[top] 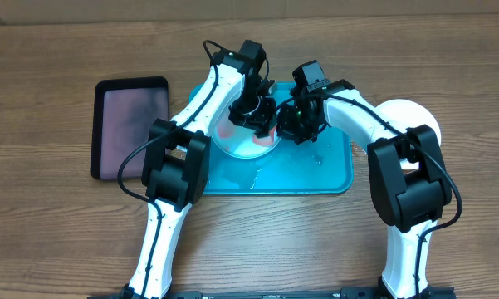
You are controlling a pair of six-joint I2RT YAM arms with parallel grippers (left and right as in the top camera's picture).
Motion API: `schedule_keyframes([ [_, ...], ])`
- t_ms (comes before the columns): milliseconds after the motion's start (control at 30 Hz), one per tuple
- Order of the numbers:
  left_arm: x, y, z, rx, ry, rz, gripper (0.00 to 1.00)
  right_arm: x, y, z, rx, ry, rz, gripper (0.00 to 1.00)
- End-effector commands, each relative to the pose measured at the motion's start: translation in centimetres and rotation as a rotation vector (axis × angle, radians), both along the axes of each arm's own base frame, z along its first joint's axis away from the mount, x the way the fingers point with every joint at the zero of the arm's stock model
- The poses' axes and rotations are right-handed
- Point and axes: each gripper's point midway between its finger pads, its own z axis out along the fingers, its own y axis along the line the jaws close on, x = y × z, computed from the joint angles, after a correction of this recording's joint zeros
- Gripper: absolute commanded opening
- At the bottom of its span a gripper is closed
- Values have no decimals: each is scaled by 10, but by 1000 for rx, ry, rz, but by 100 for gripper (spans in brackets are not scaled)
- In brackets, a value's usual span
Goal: Clean dirty plates on tray and stack at the side
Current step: 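Scrub the blue plate with the sponge while right gripper holds its rim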
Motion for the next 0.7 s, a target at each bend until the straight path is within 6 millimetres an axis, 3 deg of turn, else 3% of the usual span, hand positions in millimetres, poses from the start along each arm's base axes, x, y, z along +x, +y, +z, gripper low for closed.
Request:
schedule_keyframes([
  [0,34,66,-28,352,-89,345,4,-6,-6,-13,-37,23,1,4],
  [100,38,109,-23,573,-156,548,4,-6,-6,-13,-38,23,2,4],
  [267,22,139,-15,744,-154,645,4,-6,-7,-14,-40,22,1,4],
  [500,16,149,-5,808,-151,555,4,-6,-7,-14,-41,22,1,4],
  [667,26,141,21,742,-150,458,4,-6,-7,-14,-41,22,2,4],
])
